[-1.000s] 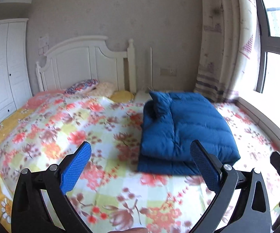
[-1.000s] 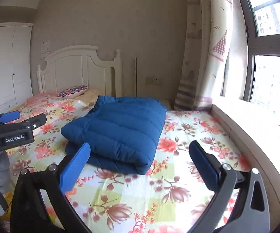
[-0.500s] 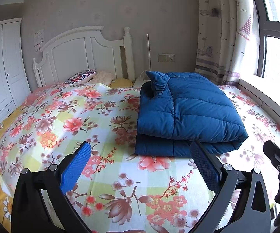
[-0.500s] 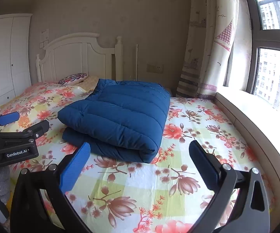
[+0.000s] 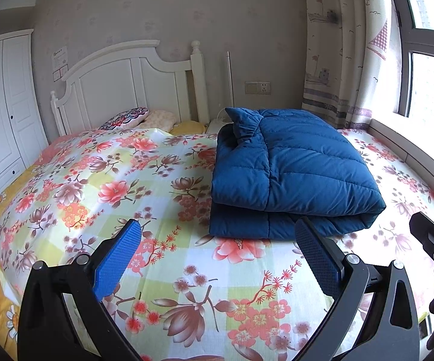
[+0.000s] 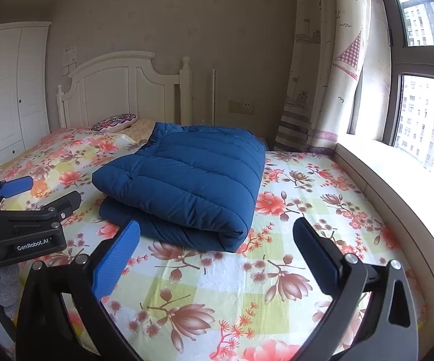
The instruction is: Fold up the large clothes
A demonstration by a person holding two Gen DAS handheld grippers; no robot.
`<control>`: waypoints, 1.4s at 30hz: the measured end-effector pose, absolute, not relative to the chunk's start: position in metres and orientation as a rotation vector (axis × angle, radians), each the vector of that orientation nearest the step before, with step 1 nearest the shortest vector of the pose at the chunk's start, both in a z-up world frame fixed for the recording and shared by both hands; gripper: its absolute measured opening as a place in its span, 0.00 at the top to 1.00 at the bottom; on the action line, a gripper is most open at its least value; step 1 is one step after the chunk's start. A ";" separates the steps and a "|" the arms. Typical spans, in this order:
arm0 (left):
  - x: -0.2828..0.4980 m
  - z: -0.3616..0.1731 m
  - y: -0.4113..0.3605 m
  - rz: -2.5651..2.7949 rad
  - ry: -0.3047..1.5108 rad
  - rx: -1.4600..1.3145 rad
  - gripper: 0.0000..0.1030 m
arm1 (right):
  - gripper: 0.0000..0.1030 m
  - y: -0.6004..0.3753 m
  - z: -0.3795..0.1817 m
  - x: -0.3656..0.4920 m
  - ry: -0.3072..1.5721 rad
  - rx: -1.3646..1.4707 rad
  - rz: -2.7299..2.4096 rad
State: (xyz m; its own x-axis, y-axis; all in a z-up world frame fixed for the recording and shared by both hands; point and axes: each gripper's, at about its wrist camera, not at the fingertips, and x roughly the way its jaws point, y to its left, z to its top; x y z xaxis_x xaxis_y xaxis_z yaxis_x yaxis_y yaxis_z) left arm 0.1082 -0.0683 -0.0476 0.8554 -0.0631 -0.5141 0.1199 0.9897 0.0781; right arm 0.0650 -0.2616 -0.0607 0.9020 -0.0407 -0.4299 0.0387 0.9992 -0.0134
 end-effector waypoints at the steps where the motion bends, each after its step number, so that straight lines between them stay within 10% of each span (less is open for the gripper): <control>1: 0.108 -0.048 -0.068 -0.097 0.536 0.109 0.05 | 0.02 -0.261 -0.060 0.065 0.444 -0.005 -0.041; 42: 0.106 -0.045 -0.065 -0.110 0.523 0.121 0.05 | 0.02 -0.257 -0.053 0.059 0.422 -0.001 -0.033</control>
